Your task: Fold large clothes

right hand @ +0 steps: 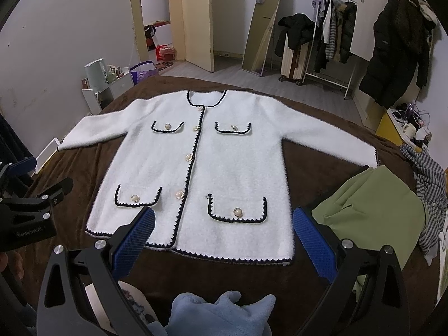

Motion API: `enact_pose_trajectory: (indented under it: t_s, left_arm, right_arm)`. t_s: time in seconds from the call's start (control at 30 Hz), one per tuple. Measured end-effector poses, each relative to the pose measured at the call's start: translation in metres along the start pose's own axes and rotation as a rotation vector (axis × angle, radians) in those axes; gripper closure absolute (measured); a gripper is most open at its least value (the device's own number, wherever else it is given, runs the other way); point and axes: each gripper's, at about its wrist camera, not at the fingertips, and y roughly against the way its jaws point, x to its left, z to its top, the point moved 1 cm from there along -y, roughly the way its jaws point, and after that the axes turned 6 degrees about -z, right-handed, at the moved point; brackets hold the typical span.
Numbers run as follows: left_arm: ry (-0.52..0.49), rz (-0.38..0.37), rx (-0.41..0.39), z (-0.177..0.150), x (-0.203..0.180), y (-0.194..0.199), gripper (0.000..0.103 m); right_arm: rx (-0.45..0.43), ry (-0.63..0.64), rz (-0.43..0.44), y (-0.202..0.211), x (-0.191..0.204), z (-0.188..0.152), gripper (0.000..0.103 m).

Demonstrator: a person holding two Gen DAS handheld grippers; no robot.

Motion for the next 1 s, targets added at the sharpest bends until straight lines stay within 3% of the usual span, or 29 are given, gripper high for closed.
enact_pose_trajectory:
  t_s: [1.0]
  left_arm:
    - [-0.006,-0.023,0.043,-0.002,0.002,-0.016,0.006]
  right_arm:
    - [0.052,-0.036,-0.001,-0.023,-0.005,-0.002,0.006]
